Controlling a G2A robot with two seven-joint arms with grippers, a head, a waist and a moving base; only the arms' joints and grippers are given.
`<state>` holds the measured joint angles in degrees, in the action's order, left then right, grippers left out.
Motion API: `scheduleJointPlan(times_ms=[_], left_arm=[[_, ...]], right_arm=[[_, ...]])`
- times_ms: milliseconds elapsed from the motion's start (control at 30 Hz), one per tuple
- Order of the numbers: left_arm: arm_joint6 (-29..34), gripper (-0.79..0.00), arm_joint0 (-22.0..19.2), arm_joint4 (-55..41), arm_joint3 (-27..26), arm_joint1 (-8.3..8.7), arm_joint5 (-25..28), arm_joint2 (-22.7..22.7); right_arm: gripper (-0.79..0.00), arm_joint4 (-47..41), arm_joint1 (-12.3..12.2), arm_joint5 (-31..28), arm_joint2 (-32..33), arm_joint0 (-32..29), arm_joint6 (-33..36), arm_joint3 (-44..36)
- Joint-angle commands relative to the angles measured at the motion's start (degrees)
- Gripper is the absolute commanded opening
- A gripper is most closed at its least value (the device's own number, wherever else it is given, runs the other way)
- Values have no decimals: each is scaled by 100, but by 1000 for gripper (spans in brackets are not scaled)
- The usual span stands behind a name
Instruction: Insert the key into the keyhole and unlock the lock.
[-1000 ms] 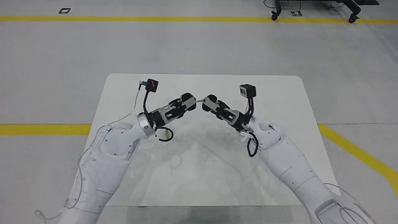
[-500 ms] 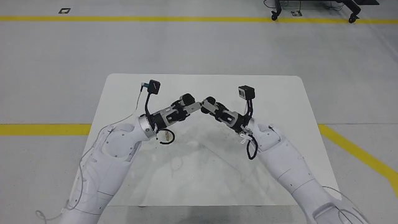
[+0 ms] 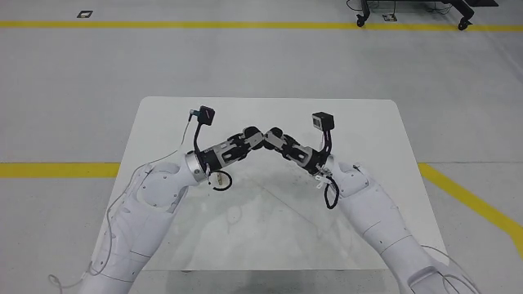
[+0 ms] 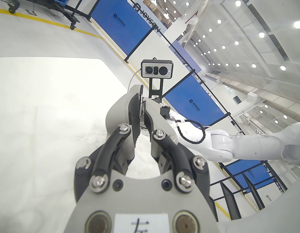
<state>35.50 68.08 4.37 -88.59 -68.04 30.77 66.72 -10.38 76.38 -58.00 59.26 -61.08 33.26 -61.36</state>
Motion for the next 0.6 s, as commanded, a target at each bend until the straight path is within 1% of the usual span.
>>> scheduleJointPlan(times_ms=[0,167,200,233,267,500,567], left_arm=[[-8,-785,1,5,1,4,3,5],[-5,-785,3,67,-6,14,38,2],[-14,-785,5,71,-5,15,39,4],[-24,-785,7,74,-3,17,42,8],[-35,-785,6,77,0,20,43,20],[-109,-785,29,-23,-11,35,106,81],[-251,-785,37,-108,1,34,95,134]], right_arm=[[-785,-25,14,0,28,0,70,17],[-785,-136,54,0,119,-26,241,-17],[-677,-191,60,0,142,-36,290,-30],[-486,-228,66,0,173,-45,337,-37],[0,-263,72,0,206,-55,374,-36],[0,-303,86,0,255,-71,466,-14],[0,-303,86,0,255,-71,466,-14]])
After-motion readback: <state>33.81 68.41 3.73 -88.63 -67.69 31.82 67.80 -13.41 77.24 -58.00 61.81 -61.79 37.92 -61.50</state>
